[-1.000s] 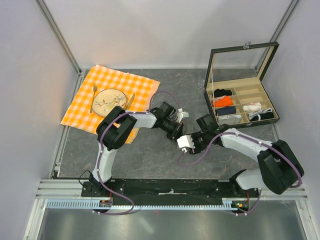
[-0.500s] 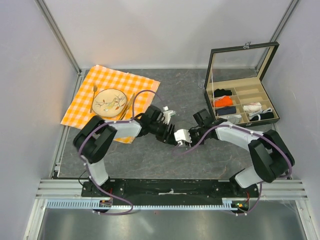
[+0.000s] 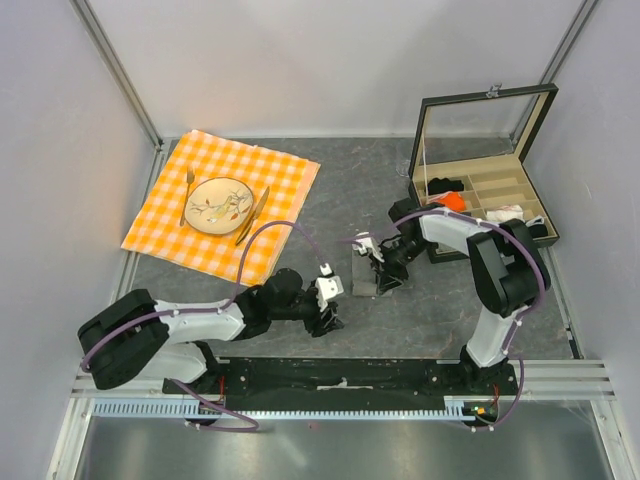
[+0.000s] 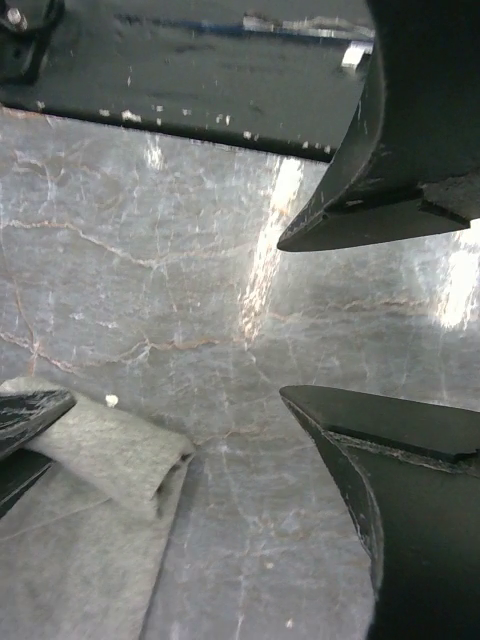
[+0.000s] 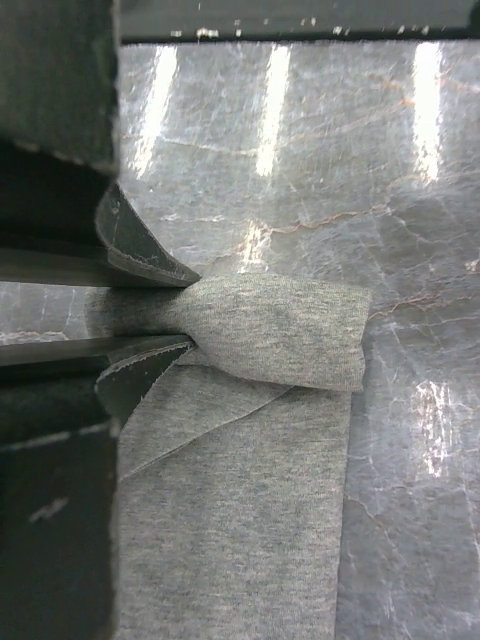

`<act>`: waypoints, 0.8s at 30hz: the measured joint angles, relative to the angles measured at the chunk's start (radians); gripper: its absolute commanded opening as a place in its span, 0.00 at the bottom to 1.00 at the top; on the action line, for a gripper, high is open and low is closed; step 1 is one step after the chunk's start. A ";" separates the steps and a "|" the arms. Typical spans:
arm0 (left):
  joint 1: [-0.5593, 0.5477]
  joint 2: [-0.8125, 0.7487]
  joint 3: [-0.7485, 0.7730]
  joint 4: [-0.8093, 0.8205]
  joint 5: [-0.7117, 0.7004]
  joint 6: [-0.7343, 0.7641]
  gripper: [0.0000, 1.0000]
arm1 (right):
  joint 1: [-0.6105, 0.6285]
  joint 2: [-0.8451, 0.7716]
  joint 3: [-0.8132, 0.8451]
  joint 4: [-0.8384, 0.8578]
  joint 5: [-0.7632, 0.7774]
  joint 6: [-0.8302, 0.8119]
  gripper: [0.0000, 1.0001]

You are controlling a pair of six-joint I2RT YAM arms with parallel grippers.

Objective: Roll the underwear
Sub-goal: Roll the underwear to the center of the board.

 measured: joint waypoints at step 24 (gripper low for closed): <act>-0.137 0.205 0.138 -0.006 -0.196 0.389 0.64 | -0.009 0.180 0.116 -0.243 -0.098 0.061 0.20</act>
